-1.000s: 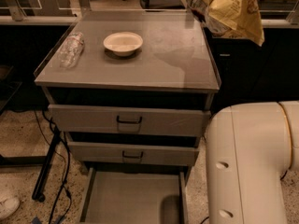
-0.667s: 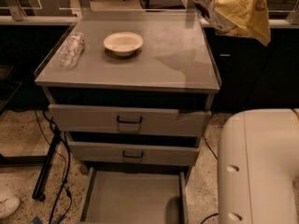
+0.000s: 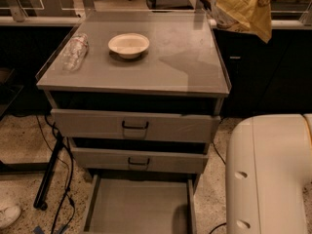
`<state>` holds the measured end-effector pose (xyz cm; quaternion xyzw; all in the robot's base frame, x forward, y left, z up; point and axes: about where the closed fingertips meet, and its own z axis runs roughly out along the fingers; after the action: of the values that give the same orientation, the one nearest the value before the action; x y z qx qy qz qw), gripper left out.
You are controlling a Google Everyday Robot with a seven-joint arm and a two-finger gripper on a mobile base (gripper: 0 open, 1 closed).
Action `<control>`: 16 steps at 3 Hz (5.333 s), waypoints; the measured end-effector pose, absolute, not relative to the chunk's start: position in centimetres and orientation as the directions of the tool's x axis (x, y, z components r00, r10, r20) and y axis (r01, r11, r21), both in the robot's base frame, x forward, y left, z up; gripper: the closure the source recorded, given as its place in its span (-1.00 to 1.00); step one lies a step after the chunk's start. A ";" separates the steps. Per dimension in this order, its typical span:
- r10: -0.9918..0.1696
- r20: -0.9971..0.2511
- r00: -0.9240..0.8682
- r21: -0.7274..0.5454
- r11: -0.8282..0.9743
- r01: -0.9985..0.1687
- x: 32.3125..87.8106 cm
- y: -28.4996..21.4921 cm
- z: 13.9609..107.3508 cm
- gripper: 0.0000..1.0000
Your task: Place brown chip bag into bottom drawer
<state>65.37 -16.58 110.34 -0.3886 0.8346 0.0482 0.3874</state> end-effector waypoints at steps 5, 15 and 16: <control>-0.596 -0.727 -0.341 -0.079 0.566 -0.820 60.1 -10.8 105.4 1.00; -0.465 -0.445 -0.765 0.569 0.513 -0.642 43.5 3.2 68.7 1.00; -0.463 -0.394 -0.794 0.604 0.521 -0.603 43.4 4.6 64.3 1.00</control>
Offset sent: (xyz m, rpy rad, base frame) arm -0.1394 0.0352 -0.0899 0.0198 0.3058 0.2605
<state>43.45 4.63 64.30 -0.3073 0.8671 0.3811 0.0920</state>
